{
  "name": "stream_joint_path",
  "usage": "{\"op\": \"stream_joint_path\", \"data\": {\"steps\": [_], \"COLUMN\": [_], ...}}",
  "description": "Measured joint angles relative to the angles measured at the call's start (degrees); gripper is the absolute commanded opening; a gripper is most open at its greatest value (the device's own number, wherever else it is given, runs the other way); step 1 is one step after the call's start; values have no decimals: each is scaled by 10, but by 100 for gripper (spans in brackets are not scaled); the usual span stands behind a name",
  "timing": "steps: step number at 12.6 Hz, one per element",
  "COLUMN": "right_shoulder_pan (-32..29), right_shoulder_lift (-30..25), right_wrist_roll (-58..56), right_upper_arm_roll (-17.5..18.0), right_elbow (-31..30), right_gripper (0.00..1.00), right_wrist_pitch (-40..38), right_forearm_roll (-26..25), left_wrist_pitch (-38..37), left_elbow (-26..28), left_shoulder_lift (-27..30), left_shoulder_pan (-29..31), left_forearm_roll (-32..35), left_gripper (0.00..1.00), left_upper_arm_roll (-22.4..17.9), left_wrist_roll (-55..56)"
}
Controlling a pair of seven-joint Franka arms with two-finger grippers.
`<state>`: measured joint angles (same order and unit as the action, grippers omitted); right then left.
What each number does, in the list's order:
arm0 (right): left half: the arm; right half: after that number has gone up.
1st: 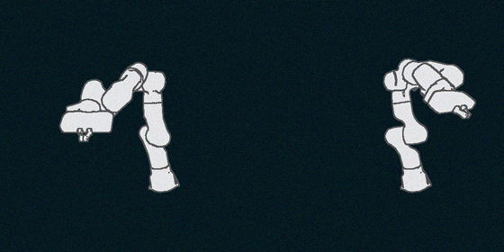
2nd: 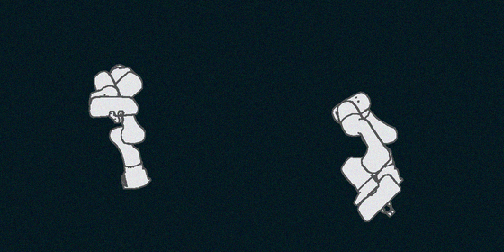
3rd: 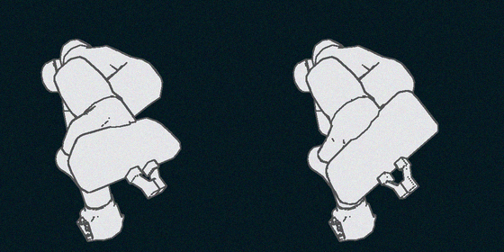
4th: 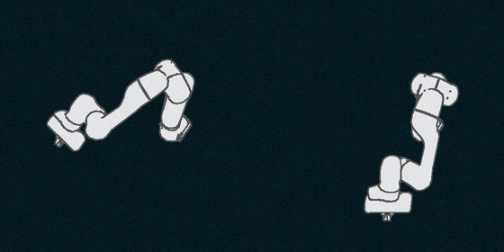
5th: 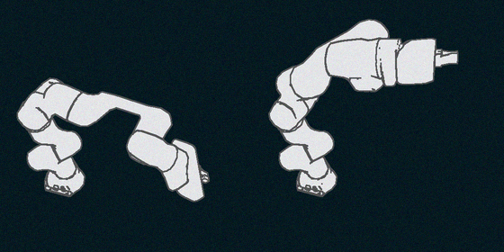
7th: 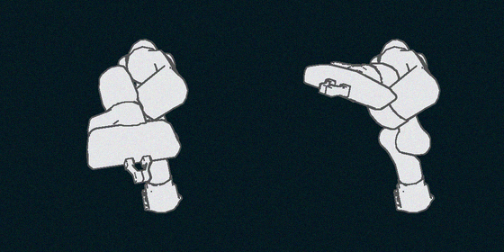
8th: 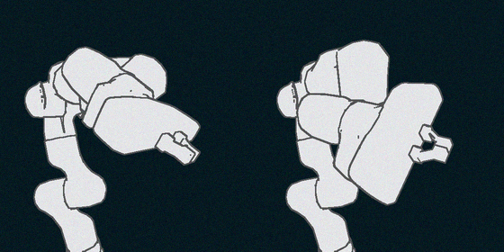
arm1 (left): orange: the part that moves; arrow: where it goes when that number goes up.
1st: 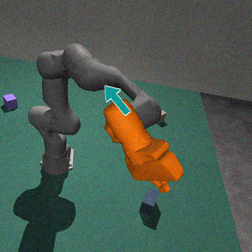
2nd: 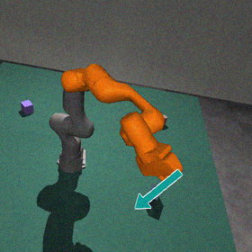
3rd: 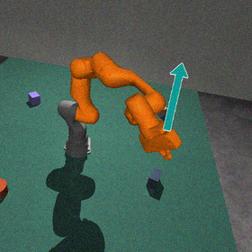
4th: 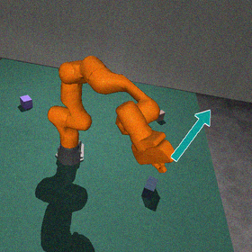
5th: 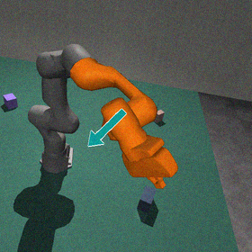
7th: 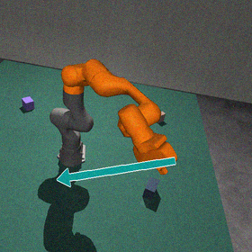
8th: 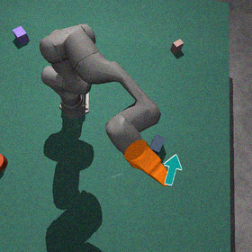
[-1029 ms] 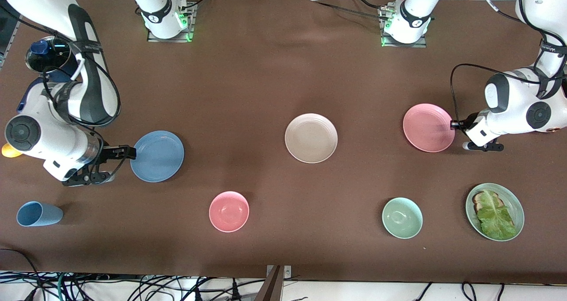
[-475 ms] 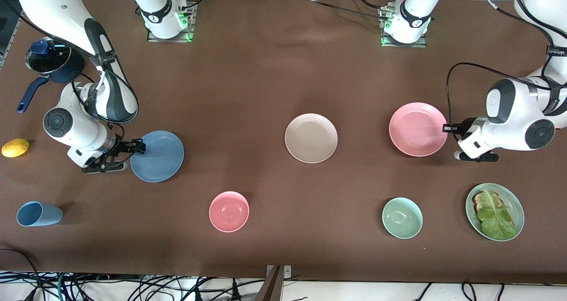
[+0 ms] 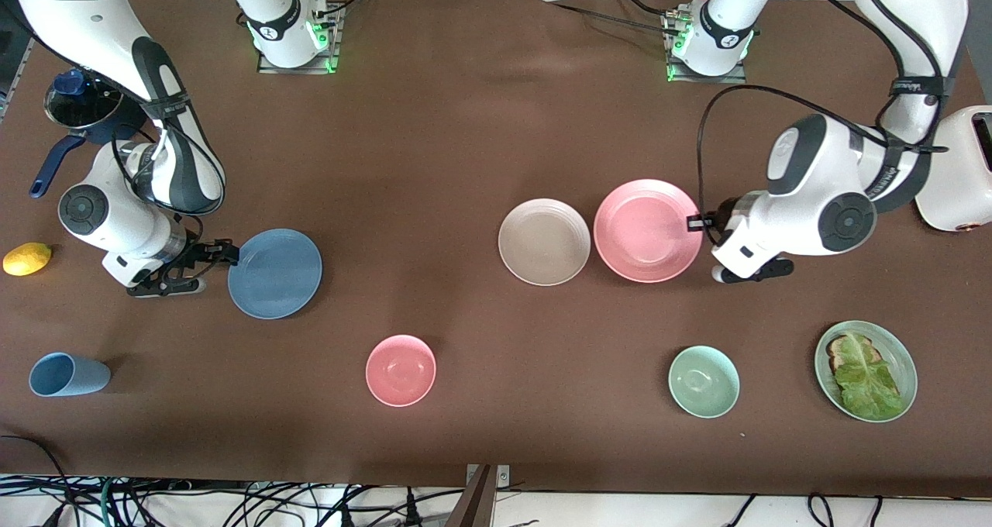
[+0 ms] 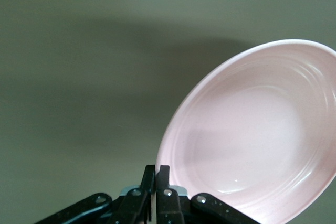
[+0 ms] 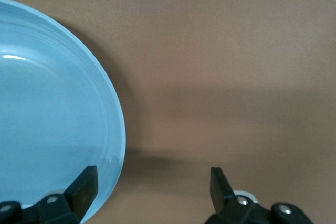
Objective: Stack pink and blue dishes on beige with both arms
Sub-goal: 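Carry the pink plate onto the beige plate while the right gripper grasps the blue plate, then release the pink plate with the left gripper while the right gripper lifts the blue plate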
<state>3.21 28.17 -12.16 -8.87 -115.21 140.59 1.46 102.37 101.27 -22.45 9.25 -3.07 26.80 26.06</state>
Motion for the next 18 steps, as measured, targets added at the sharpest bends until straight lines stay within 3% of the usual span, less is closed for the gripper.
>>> {"op": "stream_joint_path", "data": {"steps": [3,6,8,13,15,18], "right_shoulder_pan": [1,2,2,2,2,2], "right_shoulder_lift": [3,3,7,17,17,16], "right_wrist_roll": [0,0,0,0,0,0], "right_upper_arm_roll": [7,10,10,10,11,12], "right_elbow": [0,6,6,5,7,21], "right_gripper": [87,67,53,19,0,0], "right_wrist_pitch": [5,6,6,6,6,-11], "right_forearm_roll": [8,18,18,18,19,21], "left_wrist_pitch": [26,37,45,73,75,75], "left_elbow": [-23,-62,-87,-108,-108,-111], "left_shoulder_lift": [-28,-101,-141,-182,-188,-189], "left_shoulder_pan": [-81,-136,-142,-140,-140,-140], "left_forearm_roll": [-11,-11,-11,-11,-11,-11], "left_gripper": [0,0,0,0,100,100], "left_upper_arm_roll": [3,1,0,-5,-5,-5], "left_wrist_roll": [60,84,85,85,84,82]}}
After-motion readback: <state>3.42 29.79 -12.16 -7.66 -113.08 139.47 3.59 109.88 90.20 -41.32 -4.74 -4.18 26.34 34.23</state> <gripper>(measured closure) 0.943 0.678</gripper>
